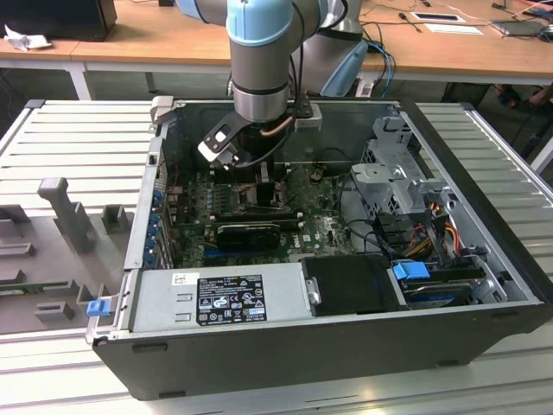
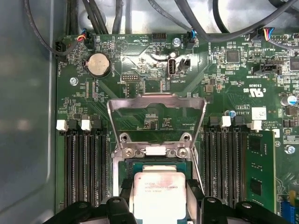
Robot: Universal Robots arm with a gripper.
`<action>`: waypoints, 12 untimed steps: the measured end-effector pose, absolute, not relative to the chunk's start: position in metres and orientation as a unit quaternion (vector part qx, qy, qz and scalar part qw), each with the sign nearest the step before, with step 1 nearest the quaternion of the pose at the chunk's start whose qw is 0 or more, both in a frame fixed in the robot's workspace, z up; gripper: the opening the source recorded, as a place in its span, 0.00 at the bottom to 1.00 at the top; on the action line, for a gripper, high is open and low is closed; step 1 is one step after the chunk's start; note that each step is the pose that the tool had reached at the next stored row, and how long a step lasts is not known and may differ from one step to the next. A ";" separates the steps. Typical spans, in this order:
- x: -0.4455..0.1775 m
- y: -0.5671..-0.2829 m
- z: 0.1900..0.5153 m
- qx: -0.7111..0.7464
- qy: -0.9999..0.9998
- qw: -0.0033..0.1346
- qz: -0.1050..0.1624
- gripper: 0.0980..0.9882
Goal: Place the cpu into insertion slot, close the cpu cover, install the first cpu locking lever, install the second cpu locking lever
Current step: 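Place the cpu into insertion slot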
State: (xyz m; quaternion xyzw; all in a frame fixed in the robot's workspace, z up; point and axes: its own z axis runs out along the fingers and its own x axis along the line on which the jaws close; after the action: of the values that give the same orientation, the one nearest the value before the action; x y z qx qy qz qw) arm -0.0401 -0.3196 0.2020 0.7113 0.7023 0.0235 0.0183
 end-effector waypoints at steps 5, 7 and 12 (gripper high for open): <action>-0.040 -0.319 0.201 0.711 0.702 0.018 0.023 0.49; -0.040 -0.319 0.201 0.711 0.702 0.018 0.024 0.51; -0.040 -0.318 0.201 0.711 0.702 0.018 0.024 0.58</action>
State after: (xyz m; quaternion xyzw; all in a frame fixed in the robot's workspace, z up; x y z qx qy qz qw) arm -0.0400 -0.3178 0.2009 0.7113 0.7023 0.0238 0.0181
